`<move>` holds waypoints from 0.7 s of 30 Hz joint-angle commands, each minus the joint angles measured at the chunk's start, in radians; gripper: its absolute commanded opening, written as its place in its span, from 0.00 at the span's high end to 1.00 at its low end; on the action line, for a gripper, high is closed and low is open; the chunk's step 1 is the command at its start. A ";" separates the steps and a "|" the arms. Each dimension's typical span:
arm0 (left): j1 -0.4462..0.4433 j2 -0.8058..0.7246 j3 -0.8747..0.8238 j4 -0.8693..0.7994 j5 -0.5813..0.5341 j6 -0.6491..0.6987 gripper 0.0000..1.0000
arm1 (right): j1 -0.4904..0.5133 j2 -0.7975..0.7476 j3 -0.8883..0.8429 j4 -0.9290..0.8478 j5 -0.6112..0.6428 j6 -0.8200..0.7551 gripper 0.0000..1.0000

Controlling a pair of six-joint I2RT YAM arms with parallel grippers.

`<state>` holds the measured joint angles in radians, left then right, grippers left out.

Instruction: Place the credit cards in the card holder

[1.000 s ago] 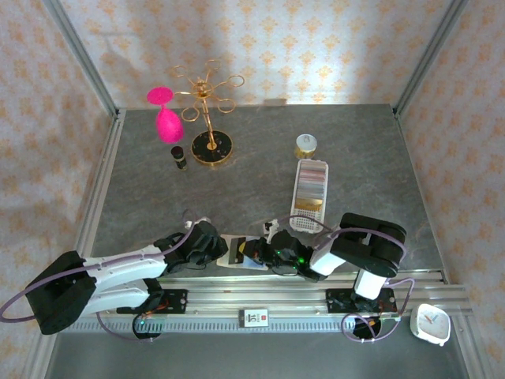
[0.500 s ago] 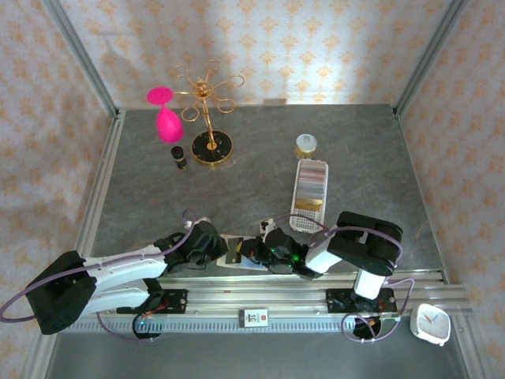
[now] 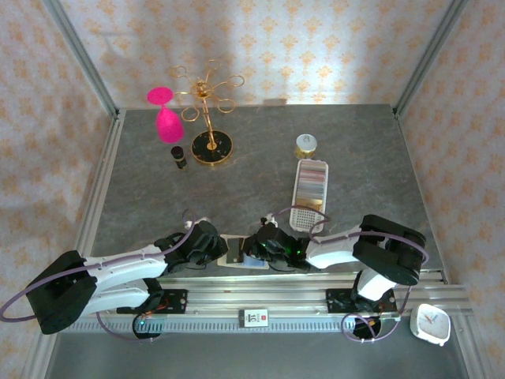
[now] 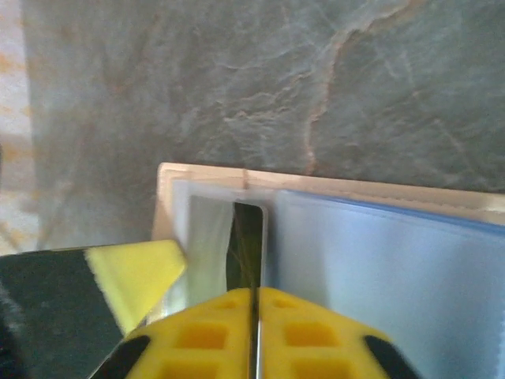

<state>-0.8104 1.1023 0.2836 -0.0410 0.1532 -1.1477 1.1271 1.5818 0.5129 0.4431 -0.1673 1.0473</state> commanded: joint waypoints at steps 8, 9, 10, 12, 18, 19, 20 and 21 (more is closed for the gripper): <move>0.005 0.030 -0.018 -0.047 0.002 -0.011 0.75 | 0.014 0.058 0.049 -0.083 0.011 -0.030 1.00; 0.005 0.028 -0.018 -0.047 0.002 -0.010 0.75 | 0.016 0.070 0.061 -0.078 0.003 -0.037 1.00; 0.005 0.027 -0.020 -0.046 0.002 -0.010 0.74 | 0.020 0.077 0.071 -0.079 0.000 -0.044 1.00; 0.005 0.022 -0.022 -0.044 0.003 -0.012 0.73 | 0.026 0.093 0.091 -0.069 -0.013 -0.050 1.00; 0.004 -0.003 -0.042 -0.025 0.005 -0.022 0.71 | 0.026 0.136 0.112 -0.007 -0.062 -0.036 1.00; 0.005 -0.006 -0.044 -0.024 0.005 -0.024 0.71 | 0.026 0.138 0.114 -0.001 -0.065 -0.035 1.00; 0.004 -0.006 -0.045 -0.021 0.006 -0.024 0.71 | 0.026 0.135 0.112 0.004 -0.063 -0.029 1.00; 0.005 -0.007 -0.047 -0.019 0.007 -0.025 0.71 | 0.026 0.129 0.106 0.011 -0.062 -0.024 1.00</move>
<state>-0.8104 1.0794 0.2760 -0.0311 0.1539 -1.1557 1.1381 1.6718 0.6029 0.4080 -0.1795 1.0199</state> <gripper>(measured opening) 0.293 0.048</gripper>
